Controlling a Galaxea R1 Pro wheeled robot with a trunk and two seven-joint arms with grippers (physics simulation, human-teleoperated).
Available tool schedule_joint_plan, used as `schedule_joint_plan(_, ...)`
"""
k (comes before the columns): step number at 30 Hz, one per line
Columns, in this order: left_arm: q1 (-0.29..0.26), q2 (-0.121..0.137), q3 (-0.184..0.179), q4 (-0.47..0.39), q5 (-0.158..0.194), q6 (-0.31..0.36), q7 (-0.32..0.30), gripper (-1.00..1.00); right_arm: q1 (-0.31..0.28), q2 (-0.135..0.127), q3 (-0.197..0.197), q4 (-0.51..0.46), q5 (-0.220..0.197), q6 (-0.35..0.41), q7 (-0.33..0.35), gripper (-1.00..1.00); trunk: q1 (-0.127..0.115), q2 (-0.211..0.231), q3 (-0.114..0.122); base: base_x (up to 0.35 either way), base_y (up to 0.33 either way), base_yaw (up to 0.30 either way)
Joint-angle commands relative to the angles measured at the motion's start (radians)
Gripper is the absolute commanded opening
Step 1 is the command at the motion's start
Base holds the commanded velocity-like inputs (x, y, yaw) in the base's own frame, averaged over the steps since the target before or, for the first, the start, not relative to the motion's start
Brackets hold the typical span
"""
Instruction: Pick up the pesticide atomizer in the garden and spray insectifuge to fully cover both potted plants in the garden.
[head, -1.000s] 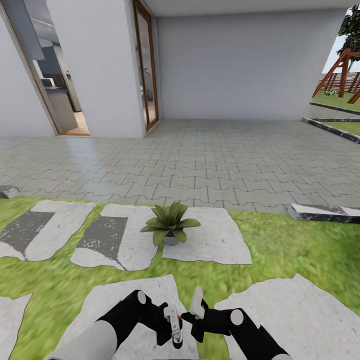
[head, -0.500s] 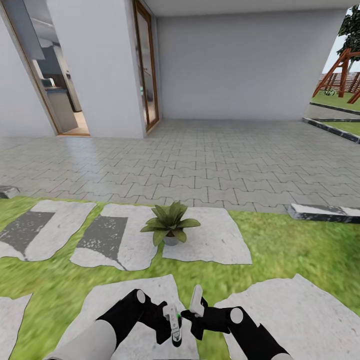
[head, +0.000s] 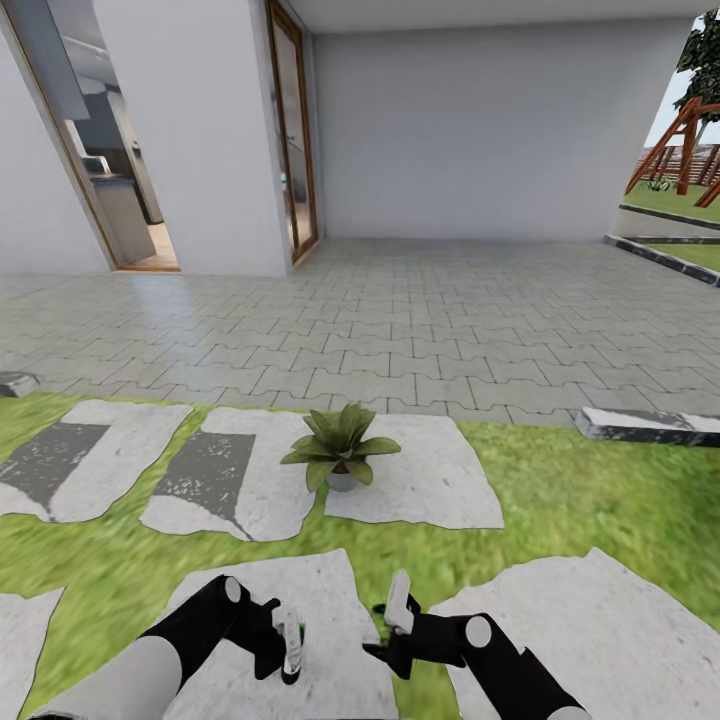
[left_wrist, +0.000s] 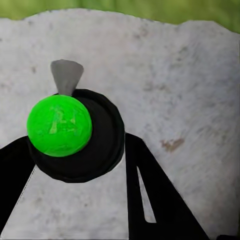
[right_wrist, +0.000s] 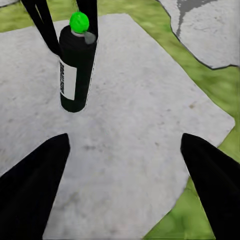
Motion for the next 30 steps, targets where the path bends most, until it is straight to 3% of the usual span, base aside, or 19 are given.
schedule_joint_plan(1,-0.002,0.010,0.000,-0.002,0.000,0.001,-0.004,-1.00,0.000,-0.001,-0.002,0.000,0.011,-0.006,-0.001,1.00,0.000,0.000,-0.001,0.000,0.000,0.000)
schedule_joint_plan(5,-0.009,0.061,0.004,-0.003,0.006,0.003,-0.003,-1.00,0.000,-0.066,0.000,0.023,0.010,-0.010,-0.009,1.00,0.000,0.000,-0.001,0.000,0.000,0.000)
schedule_joint_plan(7,-0.014,0.072,0.005,-0.003,0.007,0.009,-0.004,-1.00,0.000,-0.091,-0.002,0.035,0.008,-0.010,-0.012,1.00,0.000,0.000,-0.001,0.000,0.000,0.000)
schedule_joint_plan(9,-0.021,0.078,0.007,-0.004,0.008,0.035,-0.004,-1.00,0.000,-0.117,-0.030,0.061,0.008,-0.010,-0.049,1.00,0.000,0.000,-0.001,0.000,0.000,0.000)
schedule_joint_plan(12,-0.028,0.072,0.064,-0.021,0.009,0.115,-0.005,-1.00,0.000,-0.132,-0.151,0.176,0.007,-0.011,-0.269,1.00,0.000,0.000,-0.001,0.000,0.000,0.000)
schedule_joint_plan(13,-0.029,0.067,0.100,-0.045,0.009,0.155,-0.005,-1.00,0.000,-0.130,-0.209,0.231,0.006,-0.011,-0.387,1.00,0.000,0.000,-0.001,0.000,0.000,0.000)
schedule_joint_plan(16,-0.023,0.053,0.152,-0.120,0.010,0.270,-0.008,-1.00,0.001,-0.124,-0.316,0.357,0.003,-0.012,-0.655,1.00,0.000,0.000,-0.001,0.000,0.000,0.000)
schedule_joint_plan(18,-0.017,0.034,0.160,-0.162,0.006,0.357,-0.006,-1.00,0.001,-0.122,-0.355,0.428,0.002,-0.012,-0.791,1.00,0.000,0.000,-0.001,0.000,0.000,0.000)
schedule_joint_plan(20,-0.023,0.025,0.163,-0.181,0.009,0.453,-0.009,-1.00,0.001,-0.121,-0.390,0.476,-0.001,-0.014,-0.876,1.00,0.000,0.000,-0.001,0.000,0.000,0.000)
schedule_joint_plan(23,-0.029,0.018,0.164,-0.187,0.012,0.539,-0.011,-1.00,0.003,-0.121,-0.449,0.492,-0.056,-0.014,-0.903,1.00,0.000,0.000,-0.001,0.000,0.000,0.000)
schedule_joint_plan(26,-0.046,-0.015,0.161,-0.191,0.012,0.628,-0.021,-1.00,0.005,-0.121,-0.471,0.511,-0.134,-0.014,-0.908,1.00,0.000,0.000,-0.001,0.000,0.000,0.000)
schedule_joint_plan(30,-0.106,-0.037,0.163,-0.189,0.014,0.767,-0.071,-1.00,0.006,-0.119,-0.475,0.526,-0.154,-0.017,-0.911,1.00,0.000,0.000,-0.001,0.000,0.000,0.000)
